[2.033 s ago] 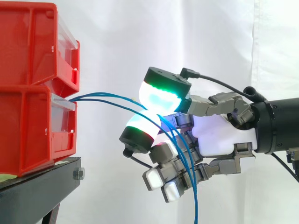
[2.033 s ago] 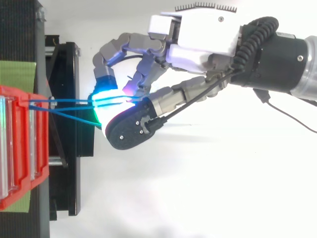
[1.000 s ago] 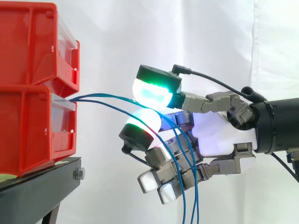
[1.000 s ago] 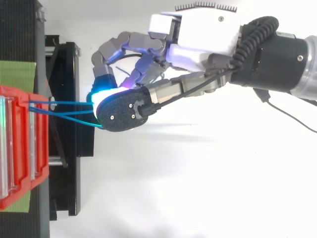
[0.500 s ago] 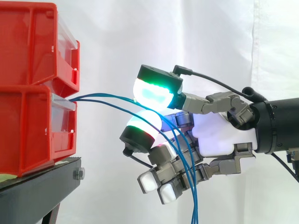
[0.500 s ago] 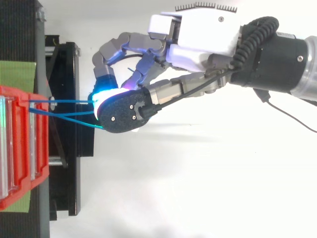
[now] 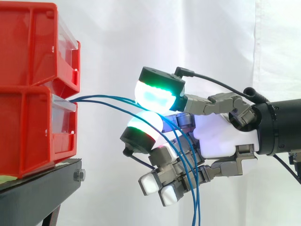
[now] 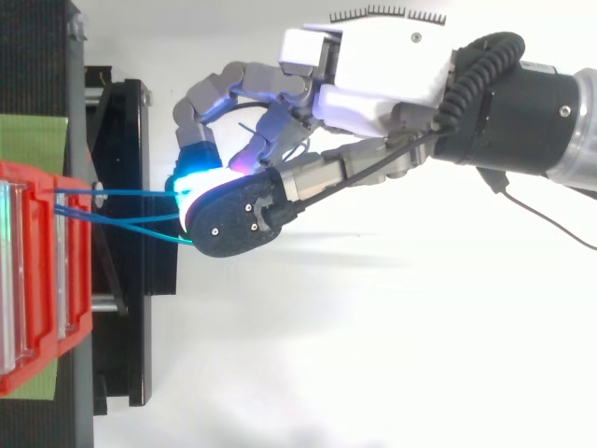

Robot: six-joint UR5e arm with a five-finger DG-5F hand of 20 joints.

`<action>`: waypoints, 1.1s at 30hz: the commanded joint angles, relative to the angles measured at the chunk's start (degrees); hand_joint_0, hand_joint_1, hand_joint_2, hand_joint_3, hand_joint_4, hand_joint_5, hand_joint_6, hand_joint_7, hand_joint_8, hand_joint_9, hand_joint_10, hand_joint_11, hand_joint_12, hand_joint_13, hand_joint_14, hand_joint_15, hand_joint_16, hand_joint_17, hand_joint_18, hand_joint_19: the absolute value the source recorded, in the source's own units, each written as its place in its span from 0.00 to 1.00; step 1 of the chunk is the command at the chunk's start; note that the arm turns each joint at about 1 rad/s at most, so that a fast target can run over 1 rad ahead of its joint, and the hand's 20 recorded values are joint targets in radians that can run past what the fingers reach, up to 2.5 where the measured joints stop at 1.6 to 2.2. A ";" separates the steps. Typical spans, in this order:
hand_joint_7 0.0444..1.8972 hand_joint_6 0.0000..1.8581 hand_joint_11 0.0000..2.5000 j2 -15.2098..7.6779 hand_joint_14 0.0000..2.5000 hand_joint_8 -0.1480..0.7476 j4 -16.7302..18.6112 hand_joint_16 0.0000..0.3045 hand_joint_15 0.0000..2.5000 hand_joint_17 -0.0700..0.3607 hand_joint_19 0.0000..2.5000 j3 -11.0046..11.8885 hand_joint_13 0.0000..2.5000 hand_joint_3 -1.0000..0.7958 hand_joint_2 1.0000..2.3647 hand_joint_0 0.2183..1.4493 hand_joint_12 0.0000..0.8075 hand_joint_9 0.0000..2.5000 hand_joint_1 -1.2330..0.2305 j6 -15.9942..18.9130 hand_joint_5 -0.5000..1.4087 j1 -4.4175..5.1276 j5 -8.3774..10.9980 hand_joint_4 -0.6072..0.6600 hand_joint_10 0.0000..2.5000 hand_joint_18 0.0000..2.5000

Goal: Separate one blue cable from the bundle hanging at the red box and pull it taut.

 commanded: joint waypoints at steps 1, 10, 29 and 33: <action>0.72 0.50 0.41 -0.01 0.01 0.39 0.00 0.13 0.24 0.37 0.26 -0.05 0.38 0.28 0.00 0.43 0.36 0.48 0.27 0.02 0.18 -0.01 -0.10 0.31 0.01 0.31; 0.70 0.48 0.41 0.07 0.01 0.40 0.00 0.13 0.26 0.37 0.27 0.21 0.40 0.28 0.00 0.28 0.37 0.51 0.29 0.11 0.20 -0.01 -0.36 0.36 0.01 0.32; 0.73 0.48 0.42 0.07 0.01 0.42 -1.40 0.14 0.27 0.38 0.28 2.41 0.40 0.28 0.00 0.33 0.38 0.52 0.36 -0.24 0.20 -0.28 -0.45 0.41 0.01 0.33; 0.69 0.49 0.41 0.07 0.01 0.39 -1.40 0.14 0.26 0.38 0.26 2.41 0.37 0.28 0.00 0.38 0.37 0.47 0.27 -0.33 0.18 -0.28 -0.45 0.39 0.01 0.31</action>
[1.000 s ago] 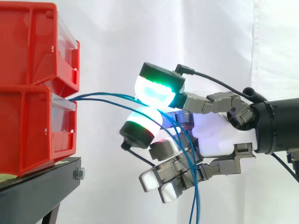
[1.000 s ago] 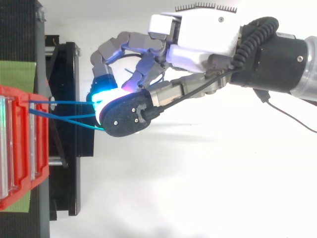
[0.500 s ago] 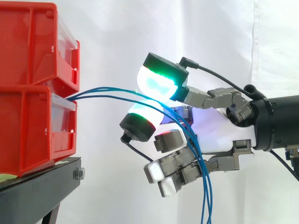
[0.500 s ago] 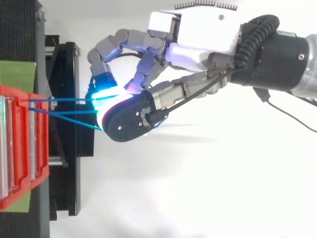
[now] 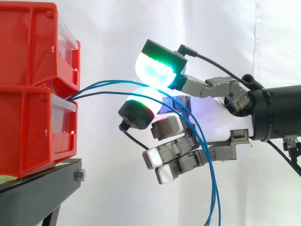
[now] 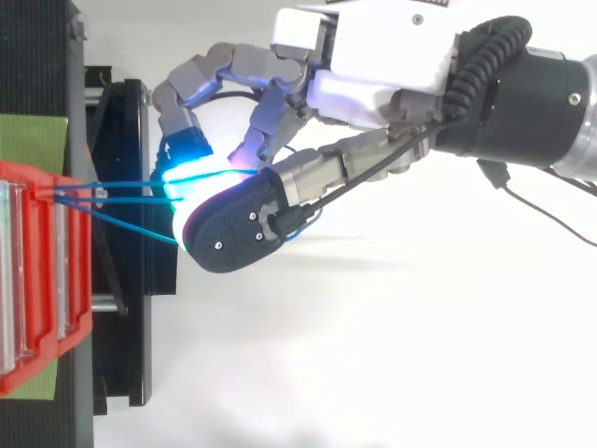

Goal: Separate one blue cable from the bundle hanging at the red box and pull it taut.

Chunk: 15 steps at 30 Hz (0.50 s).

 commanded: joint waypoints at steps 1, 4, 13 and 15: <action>0.68 0.49 0.41 0.00 0.01 0.39 -0.01 0.14 0.26 0.38 0.26 0.03 0.37 0.28 0.00 0.37 0.37 0.47 0.27 -0.09 0.18 -0.02 0.09 0.39 0.01 0.30; 0.65 0.49 0.41 0.00 0.01 0.41 -0.01 0.14 0.26 0.38 0.26 0.03 0.37 0.28 0.00 0.30 0.37 0.47 0.27 -0.09 0.18 0.07 0.26 0.44 0.01 0.30; 0.62 0.48 0.41 0.00 0.01 0.43 -0.19 0.15 0.26 0.40 0.26 0.03 0.38 0.28 0.00 0.26 0.40 0.48 0.35 -0.18 0.18 0.07 0.26 0.48 0.01 0.32; 0.62 0.48 0.40 -0.09 0.01 0.43 -0.10 0.15 0.26 0.39 0.27 0.03 0.38 0.28 0.00 0.26 0.39 0.48 0.36 -0.18 0.18 0.07 0.26 0.48 0.01 0.32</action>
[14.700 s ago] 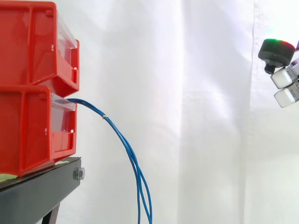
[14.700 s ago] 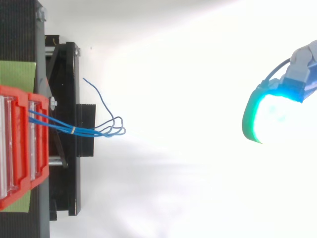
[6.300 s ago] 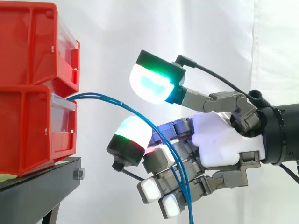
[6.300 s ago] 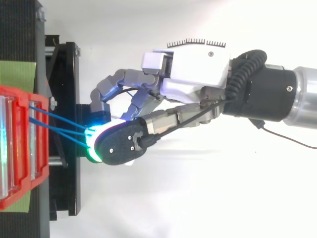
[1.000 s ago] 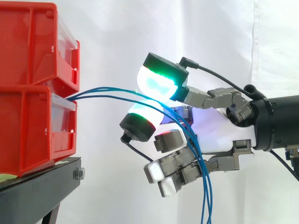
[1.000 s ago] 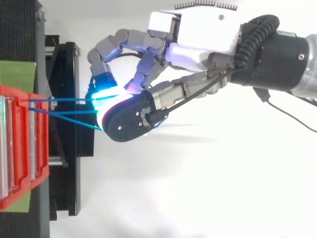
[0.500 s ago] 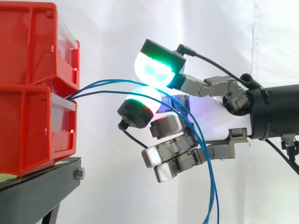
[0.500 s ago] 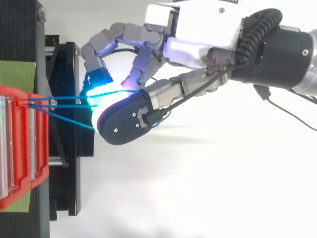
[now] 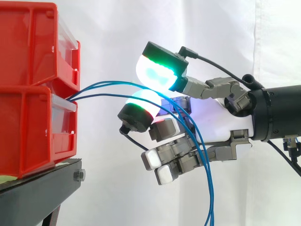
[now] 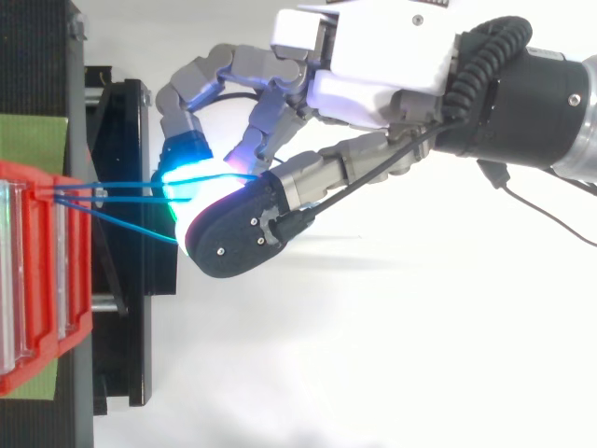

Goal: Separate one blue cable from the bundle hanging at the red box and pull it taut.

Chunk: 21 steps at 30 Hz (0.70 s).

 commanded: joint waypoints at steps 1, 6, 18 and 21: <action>0.62 0.48 0.41 -0.08 0.01 0.43 0.04 0.14 0.26 0.39 0.27 0.00 0.38 0.28 0.00 0.27 0.39 0.48 0.38 -0.01 0.18 0.00 0.00 0.48 0.01 0.32; 0.60 0.47 0.40 0.01 0.01 0.44 0.04 0.15 0.26 0.40 0.27 0.00 0.38 0.28 0.00 0.25 0.40 0.47 0.43 -0.54 0.17 0.09 0.00 0.47 0.01 0.32; 0.63 0.47 0.40 -0.08 0.01 0.43 -0.05 0.14 0.26 0.39 0.27 0.00 0.38 0.28 0.00 0.28 0.39 0.47 0.52 -1.16 0.17 0.18 0.09 0.46 0.01 0.31; 0.64 0.47 0.40 0.01 0.01 0.42 -0.13 0.14 0.27 0.38 0.28 0.00 0.38 0.28 0.00 0.32 0.39 0.47 0.47 -1.16 0.17 0.18 0.09 0.45 0.01 0.31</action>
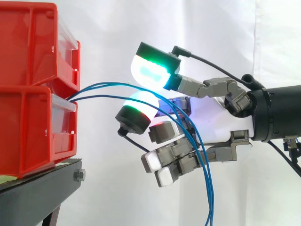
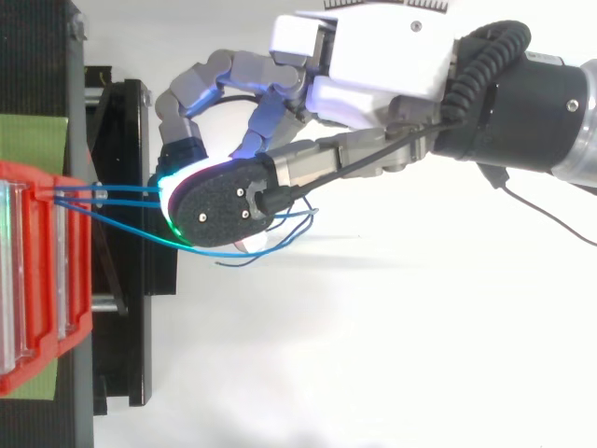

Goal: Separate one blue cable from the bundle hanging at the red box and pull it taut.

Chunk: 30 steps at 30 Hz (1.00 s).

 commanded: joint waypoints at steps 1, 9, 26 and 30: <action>0.64 0.47 0.40 0.02 0.01 0.43 -0.08 0.14 0.26 0.38 0.27 0.00 0.38 0.28 0.00 0.33 0.39 0.46 0.43 -0.05 0.17 0.01 0.16 0.45 0.01 0.30; 0.73 0.48 0.40 0.02 0.01 0.47 -0.08 0.14 0.26 0.39 0.26 0.00 0.37 0.41 0.01 0.36 0.40 0.44 0.31 -0.05 0.16 0.01 -0.01 0.53 0.01 0.30; 0.62 0.48 0.41 0.02 0.01 0.46 -1.22 0.14 0.24 0.39 0.23 0.00 0.33 0.28 0.00 0.35 0.38 0.41 0.26 -0.05 0.17 0.01 0.16 0.55 0.01 0.29; 0.63 0.47 0.40 0.02 0.01 0.47 -1.31 0.15 0.24 0.39 0.24 0.00 0.34 0.28 0.00 0.27 0.39 0.43 0.27 -0.05 0.18 0.01 0.16 0.57 0.01 0.29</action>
